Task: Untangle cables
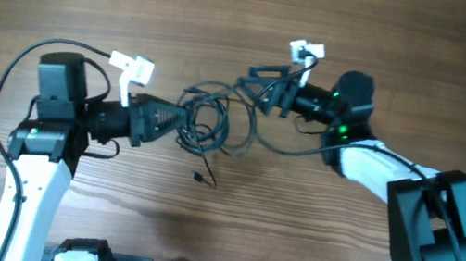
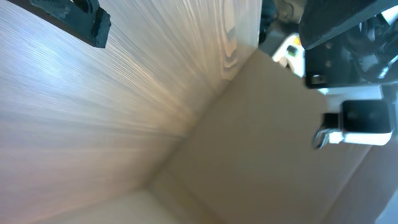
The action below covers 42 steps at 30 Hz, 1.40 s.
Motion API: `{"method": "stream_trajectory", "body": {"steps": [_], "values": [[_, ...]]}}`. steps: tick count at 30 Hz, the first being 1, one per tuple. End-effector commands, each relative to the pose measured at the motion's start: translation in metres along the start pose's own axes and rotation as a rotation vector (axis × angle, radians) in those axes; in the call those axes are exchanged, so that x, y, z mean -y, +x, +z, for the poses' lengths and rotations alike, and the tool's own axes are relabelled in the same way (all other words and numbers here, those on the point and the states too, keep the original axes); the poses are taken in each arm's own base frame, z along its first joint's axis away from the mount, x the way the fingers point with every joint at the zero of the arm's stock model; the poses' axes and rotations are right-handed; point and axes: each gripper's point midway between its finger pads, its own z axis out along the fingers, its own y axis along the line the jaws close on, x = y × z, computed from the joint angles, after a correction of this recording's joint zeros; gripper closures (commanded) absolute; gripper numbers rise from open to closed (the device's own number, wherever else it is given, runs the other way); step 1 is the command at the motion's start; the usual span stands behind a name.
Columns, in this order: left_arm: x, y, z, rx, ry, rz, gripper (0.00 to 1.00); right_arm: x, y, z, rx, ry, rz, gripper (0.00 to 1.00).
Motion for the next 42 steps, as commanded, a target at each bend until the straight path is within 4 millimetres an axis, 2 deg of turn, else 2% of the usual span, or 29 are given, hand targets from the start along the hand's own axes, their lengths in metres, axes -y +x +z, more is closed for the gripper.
{"method": "stream_trajectory", "body": {"steps": [1, 4, 6, 8, 9, 11, 14, 16, 18, 20, 23, 28, 30, 32, 37, 42], "values": [[-0.002, -0.011, -0.011, 0.044, 0.005, -0.062, 0.96, 0.009, -0.023, -0.033, 0.028, 0.061, 0.034, 0.01], [-0.002, -0.012, -0.012, 0.049, 0.003, -0.051, 0.96, 0.013, -0.033, -0.056, 0.048, 0.156, 0.045, 0.00], [-0.002, -0.013, -0.012, 0.051, 0.003, -0.045, 0.96, 0.008, -0.044, -0.072, 0.066, 0.262, 0.046, 0.01], [-0.002, -0.013, -0.012, 0.051, 0.003, -0.045, 0.96, 0.006, -0.054, -0.090, 0.079, 0.436, 0.019, 0.00], [-0.002, -0.013, -0.012, 0.051, 0.003, -0.045, 0.96, 0.004, -0.060, -0.107, 0.084, 0.575, 0.011, 0.01], [-0.002, -0.013, -0.012, 0.051, 0.003, -0.045, 0.96, -0.016, -0.069, -0.130, 0.087, 0.705, -0.007, 0.00], [-0.002, -0.013, -0.012, 0.050, 0.004, -0.045, 0.96, -0.075, -0.076, -0.132, 0.088, 0.600, -0.122, 0.00], [-0.001, -0.012, -0.011, 0.049, 0.004, -0.046, 0.96, -0.109, -0.070, -0.122, 0.059, 0.450, -0.161, 0.00], [-0.001, -0.012, -0.011, 0.049, 0.004, -0.046, 0.96, -0.142, -0.055, -0.105, -0.017, 0.260, -0.180, 0.00], [-0.001, -0.012, -0.011, 0.049, 0.005, -0.048, 0.96, -0.157, -0.041, -0.090, -0.078, 0.158, -0.157, 0.10], [-0.001, -0.012, -0.011, 0.049, 0.004, -0.049, 0.96, -0.160, -0.022, -0.063, -0.152, 0.105, -0.029, 0.15], [-0.001, -0.012, -0.011, 0.048, 0.004, -0.050, 0.96, -0.169, 0.002, -0.019, -0.243, 0.011, 0.029, 0.17], [-0.002, -0.011, -0.011, 0.046, 0.004, -0.056, 0.96, -0.164, 0.006, -0.004, -0.247, 0.011, 0.067, 0.22], [-0.002, -0.011, -0.011, 0.045, 0.005, -0.059, 0.96, -0.156, 0.009, 0.010, -0.249, 0.020, 0.112, 0.23], [0.004, -0.006, -0.004, 0.017, 0.024, -0.047, 0.96, -0.152, 0.004, 0.036, -0.227, -0.042, 0.136, 0.23], [0.014, 0.007, 0.013, -0.049, 0.043, 0.000, 0.96, -0.169, -0.026, 0.045, -0.120, -0.153, 0.049, 0.24]]}}
